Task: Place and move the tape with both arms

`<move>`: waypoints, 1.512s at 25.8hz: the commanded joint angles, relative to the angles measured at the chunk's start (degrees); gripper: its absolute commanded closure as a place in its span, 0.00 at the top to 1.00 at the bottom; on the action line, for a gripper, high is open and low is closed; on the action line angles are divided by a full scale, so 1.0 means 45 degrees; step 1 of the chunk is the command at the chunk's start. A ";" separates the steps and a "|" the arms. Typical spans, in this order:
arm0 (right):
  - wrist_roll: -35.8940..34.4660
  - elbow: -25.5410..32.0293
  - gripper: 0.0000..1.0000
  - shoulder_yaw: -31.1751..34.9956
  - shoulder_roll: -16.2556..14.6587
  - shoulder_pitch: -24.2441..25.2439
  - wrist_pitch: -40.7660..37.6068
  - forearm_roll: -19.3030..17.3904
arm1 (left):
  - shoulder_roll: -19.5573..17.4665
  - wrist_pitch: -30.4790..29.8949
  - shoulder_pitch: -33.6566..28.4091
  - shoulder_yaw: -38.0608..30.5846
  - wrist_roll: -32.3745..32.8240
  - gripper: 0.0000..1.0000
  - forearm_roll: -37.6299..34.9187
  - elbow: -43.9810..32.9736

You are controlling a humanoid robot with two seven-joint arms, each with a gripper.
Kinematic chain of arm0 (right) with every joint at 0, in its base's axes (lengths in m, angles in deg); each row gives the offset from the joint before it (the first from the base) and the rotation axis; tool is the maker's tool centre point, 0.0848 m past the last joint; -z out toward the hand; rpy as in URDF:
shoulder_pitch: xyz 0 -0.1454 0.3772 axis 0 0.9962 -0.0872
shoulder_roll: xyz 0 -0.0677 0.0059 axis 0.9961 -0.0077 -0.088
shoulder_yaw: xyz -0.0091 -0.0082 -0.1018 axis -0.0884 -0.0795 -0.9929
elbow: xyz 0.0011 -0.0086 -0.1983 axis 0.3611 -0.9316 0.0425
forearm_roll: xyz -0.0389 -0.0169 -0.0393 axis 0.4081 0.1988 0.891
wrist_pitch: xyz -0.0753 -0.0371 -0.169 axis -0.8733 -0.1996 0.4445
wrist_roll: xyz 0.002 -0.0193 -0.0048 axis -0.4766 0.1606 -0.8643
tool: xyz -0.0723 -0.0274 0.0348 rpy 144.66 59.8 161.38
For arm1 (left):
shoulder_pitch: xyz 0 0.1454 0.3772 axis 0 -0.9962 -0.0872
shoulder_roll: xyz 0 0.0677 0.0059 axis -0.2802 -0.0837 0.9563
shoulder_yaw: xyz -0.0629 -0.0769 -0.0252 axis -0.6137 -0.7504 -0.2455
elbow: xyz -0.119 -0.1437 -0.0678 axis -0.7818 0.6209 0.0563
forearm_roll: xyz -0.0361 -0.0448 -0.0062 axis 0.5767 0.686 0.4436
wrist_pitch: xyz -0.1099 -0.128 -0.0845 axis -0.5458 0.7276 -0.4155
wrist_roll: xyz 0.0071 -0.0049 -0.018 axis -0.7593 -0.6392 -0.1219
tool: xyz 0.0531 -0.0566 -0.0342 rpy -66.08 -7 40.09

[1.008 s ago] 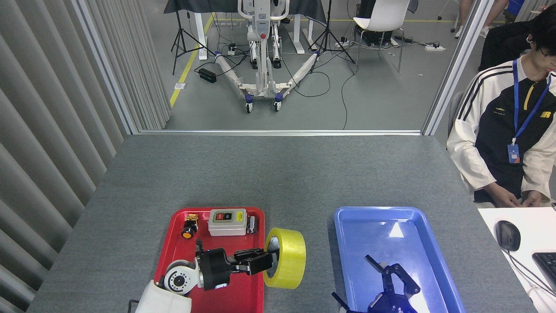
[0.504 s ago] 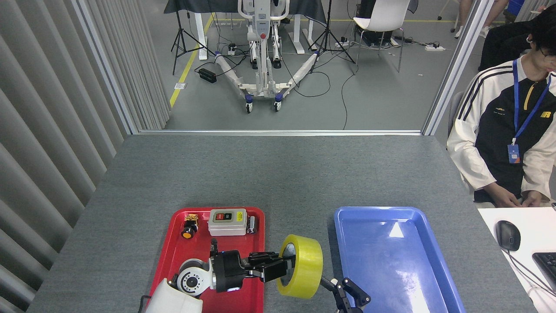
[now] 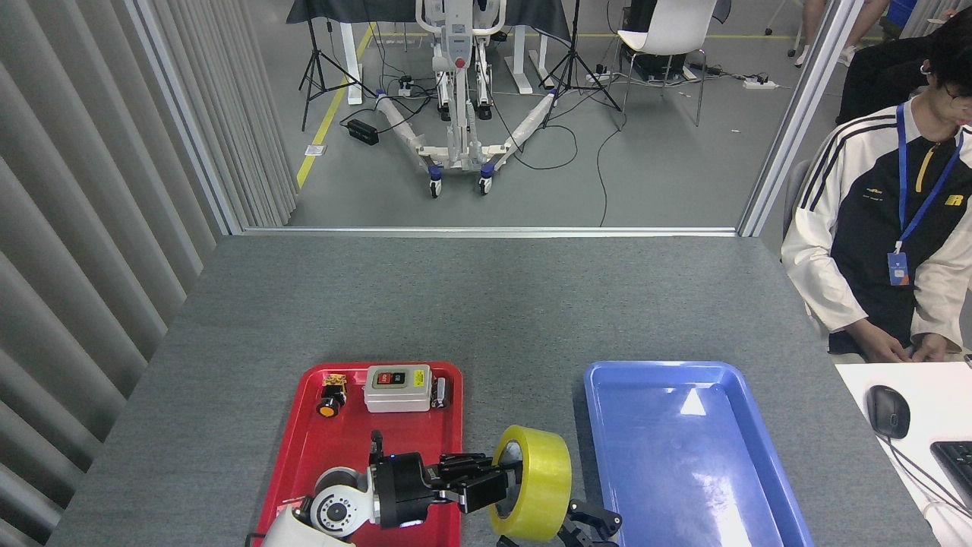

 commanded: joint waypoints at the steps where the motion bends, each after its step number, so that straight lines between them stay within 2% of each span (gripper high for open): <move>1: 0.0346 0.0008 0.16 0.0010 -0.0029 0.0017 0.0035 0.0038 | 0.0012 -0.0051 -0.0224 0.0100 0.0057 0.00 0.0046 -0.0351; 3: 0.0366 0.0047 0.08 0.0010 -0.0029 0.0056 0.0016 0.0038 | 0.0012 -0.0051 -0.0224 0.0276 0.0057 0.00 0.0046 -0.0449; 4: 0.0365 0.0067 0.04 0.0010 -0.0029 0.0076 0.0016 0.0038 | 0.0031 -0.0051 -0.0224 0.0276 0.0057 0.09 0.0046 -0.0449; 6: 0.0366 0.0047 0.00 0.0010 -0.0049 0.0076 -0.0004 0.0038 | 0.0051 -0.0051 -0.0126 0.0159 0.0076 0.65 0.0046 -0.0429; 8: 0.0346 0.0047 0.00 0.0010 -0.0068 0.0076 0.0016 0.0038 | 0.0051 -0.0051 -0.0068 0.0022 0.0057 0.98 0.0125 -0.0430; 11: 0.0346 0.0067 0.00 0.0030 -0.0068 0.0076 0.0133 0.0116 | -0.0046 -0.0051 -0.0224 -0.0076 0.0057 1.00 0.0300 -0.0449; 15: 0.0346 0.0106 0.00 0.0205 -0.0010 0.0056 0.0192 0.0135 | -0.0046 -0.0051 -0.0185 -0.1403 0.0018 1.00 0.1452 -0.0527; 18: 0.0619 0.0203 0.00 0.1084 0.0069 0.0076 0.0367 0.0116 | -0.0125 -0.0051 -0.0302 -0.2829 -0.0919 1.00 0.1414 -0.1015; 21: 0.1870 0.0516 0.00 0.1963 0.0030 0.0076 0.0856 0.0077 | -0.0125 -0.0051 -0.0849 -0.4451 -0.1877 1.00 0.1042 -0.1172; 23: 0.2436 0.0614 0.00 0.2451 -0.0107 0.0056 0.1402 0.0038 | -0.0125 -0.0051 -0.1201 -0.5251 -0.2560 1.00 0.0417 -0.1191; 26: 0.2534 0.0594 0.00 0.3057 -0.0244 -0.0042 0.2164 0.0038 | -0.0320 -0.0051 -0.1474 -0.5427 -0.3673 1.00 -0.1437 -0.1504; 30: 0.3041 0.0614 0.00 0.3272 -0.0302 -0.0198 0.3238 -0.0060 | -0.0593 -0.0051 -0.2119 -0.5447 -0.6992 1.00 -0.4640 -0.3398; 33: 0.5638 0.0926 0.00 0.3389 -0.0225 -0.0451 0.3785 -0.0079 | -0.0691 0.0221 -0.2724 -0.5447 -0.9493 1.00 -0.7765 -0.4902; 35: 0.7788 0.1219 0.00 0.3369 -0.0127 -0.0647 0.4156 -0.0079 | -0.0769 0.1785 -0.3310 -0.5330 -1.0549 1.00 -0.9172 -0.5371; 37: 1.0053 0.1375 0.00 0.3350 -0.0068 -0.0940 0.4410 -0.0099 | -0.1101 0.3289 -0.3564 -0.4490 -1.1076 1.00 -0.9758 -0.5371; 39: 1.1849 0.1395 0.00 0.3272 0.0108 -0.1252 0.4449 -0.0274 | -0.2096 0.4499 -0.3583 -0.3124 -1.1115 1.00 -0.9719 -0.5293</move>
